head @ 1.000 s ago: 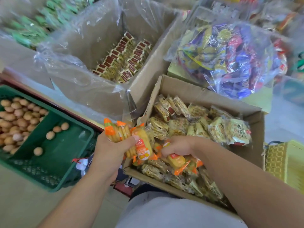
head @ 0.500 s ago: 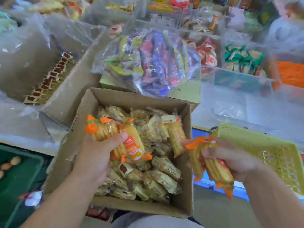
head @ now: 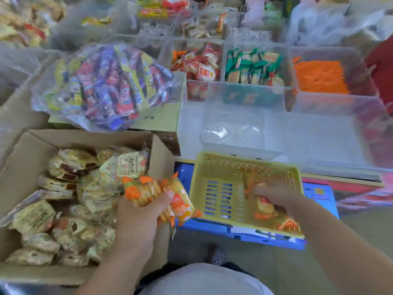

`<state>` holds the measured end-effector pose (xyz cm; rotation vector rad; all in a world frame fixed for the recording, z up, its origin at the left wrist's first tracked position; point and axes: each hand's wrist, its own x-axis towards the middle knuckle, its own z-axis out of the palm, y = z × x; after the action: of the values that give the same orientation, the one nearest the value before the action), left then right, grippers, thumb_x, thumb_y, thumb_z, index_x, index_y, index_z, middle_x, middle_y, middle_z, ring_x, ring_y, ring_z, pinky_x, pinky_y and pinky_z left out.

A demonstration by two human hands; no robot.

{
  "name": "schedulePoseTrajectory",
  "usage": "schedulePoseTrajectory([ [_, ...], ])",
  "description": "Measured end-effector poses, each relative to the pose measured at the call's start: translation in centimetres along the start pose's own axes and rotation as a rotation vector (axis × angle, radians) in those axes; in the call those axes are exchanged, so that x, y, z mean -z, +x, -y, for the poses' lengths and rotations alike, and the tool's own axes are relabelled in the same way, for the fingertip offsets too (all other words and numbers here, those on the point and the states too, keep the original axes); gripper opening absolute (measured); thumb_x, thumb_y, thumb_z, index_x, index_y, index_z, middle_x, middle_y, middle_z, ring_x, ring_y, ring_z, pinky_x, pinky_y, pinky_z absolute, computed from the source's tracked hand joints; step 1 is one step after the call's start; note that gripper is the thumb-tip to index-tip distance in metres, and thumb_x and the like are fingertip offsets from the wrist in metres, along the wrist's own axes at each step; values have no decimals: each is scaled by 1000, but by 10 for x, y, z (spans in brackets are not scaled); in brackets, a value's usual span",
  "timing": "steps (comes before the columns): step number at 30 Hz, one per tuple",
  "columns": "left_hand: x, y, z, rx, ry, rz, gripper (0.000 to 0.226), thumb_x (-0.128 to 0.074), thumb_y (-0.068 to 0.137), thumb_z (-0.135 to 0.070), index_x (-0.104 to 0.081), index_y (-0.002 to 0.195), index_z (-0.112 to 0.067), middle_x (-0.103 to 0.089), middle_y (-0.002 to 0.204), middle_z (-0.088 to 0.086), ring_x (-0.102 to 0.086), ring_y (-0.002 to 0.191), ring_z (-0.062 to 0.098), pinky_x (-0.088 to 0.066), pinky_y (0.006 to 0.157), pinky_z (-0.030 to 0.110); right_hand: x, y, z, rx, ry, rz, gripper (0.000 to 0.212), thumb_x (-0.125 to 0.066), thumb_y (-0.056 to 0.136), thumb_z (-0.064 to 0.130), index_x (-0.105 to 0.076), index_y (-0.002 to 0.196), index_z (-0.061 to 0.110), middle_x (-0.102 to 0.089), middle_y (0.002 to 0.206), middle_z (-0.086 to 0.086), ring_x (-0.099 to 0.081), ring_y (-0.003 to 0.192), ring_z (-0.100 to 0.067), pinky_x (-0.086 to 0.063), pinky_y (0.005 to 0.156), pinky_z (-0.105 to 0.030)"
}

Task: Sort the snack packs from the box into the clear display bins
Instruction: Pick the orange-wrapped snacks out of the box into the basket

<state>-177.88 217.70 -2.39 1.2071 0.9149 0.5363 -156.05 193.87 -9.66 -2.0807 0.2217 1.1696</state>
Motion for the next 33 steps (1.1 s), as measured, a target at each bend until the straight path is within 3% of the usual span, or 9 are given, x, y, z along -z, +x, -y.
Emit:
schedulePoseTrajectory([
  [3, -17, -2, 5, -8, 68, -18, 36, -79, 78, 8, -78, 67, -27, -74, 67, -4, -72, 61, 8, -55, 52, 20, -15, 29, -8, 54, -348, -29, 37, -78, 77, 32, -69, 99, 3, -72, 82, -14, -66, 67, -23, -55, 61, -35],
  [7, -39, 3, 12, -3, 219, 22, 21, -87, 73, 2, -71, 85, -5, -75, 75, 5, -72, 67, 16, -58, 54, 24, -21, 46, -20, 199, -496, -45, 60, -78, 77, 37, -58, 129, 14, -69, 101, -5, -66, 85, -21, -53, 72, -29],
  [10, -63, 7, 15, -17, 481, 107, 28, -94, 68, -13, -75, 84, -28, -78, 78, -1, -75, 72, 14, -61, 65, 35, -11, 46, -24, 323, -569, -2, 82, -80, 78, 46, -44, 148, 24, -62, 129, -8, -62, 112, -26, -52, 95, -34],
  [14, -103, 16, 28, -113, 721, 269, 33, -87, 58, -39, -69, 85, -47, -73, 79, -25, -69, 73, -6, -52, 66, 18, 12, 25, -33, 631, -885, -214, 61, -65, 84, 52, -51, 140, 36, -57, 132, 1, -48, 130, -25, -40, 109, -37],
  [17, -131, 29, 49, -186, 944, 398, 36, -84, 62, -43, -55, 83, -50, -65, 68, -31, -59, 71, -21, -40, 60, 5, 25, 8, -49, 818, -1011, -488, 39, -62, 84, 55, -70, 114, 32, -66, 117, 3, -49, 129, -29, -31, 116, -46],
  [22, -152, 57, 92, -27, 1249, 499, 27, -84, 69, -29, -64, 88, -27, -71, 80, -10, -70, 79, 16, -61, 76, 39, 33, 2, -72, 682, -984, -435, 61, -29, 93, 68, -67, 120, 29, -54, 141, 2, -22, 152, -28, -17, 124, -45],
  [26, -148, 69, 105, 91, 1335, 563, 90, -89, 69, -51, -49, 142, -16, -67, 124, 1, -65, 111, 25, -49, 84, 30, 33, 1, -75, 671, -998, -399, 80, -8, 84, 71, -62, 127, 30, -47, 149, 3, -11, 154, -26, -8, 126, -44],
  [29, -144, 62, 97, 16, 1297, 594, 103, -79, 81, -58, -25, 161, -22, -43, 160, 4, -50, 139, 27, -43, 98, 30, 30, -5, -71, 663, -969, -434, 60, -28, 90, 68, -64, 124, 34, -52, 144, 5, -15, 154, -26, 0, 125, -53],
  [33, -118, 35, 62, -229, 1116, 605, 51, -71, 95, -39, -56, 143, -31, -56, 143, -11, -48, 137, 11, -37, 109, 24, 10, -17, -49, 733, -816, -487, 46, -56, 79, 58, -71, 116, 35, -63, 130, 7, -33, 147, -30, -12, 122, -58],
])
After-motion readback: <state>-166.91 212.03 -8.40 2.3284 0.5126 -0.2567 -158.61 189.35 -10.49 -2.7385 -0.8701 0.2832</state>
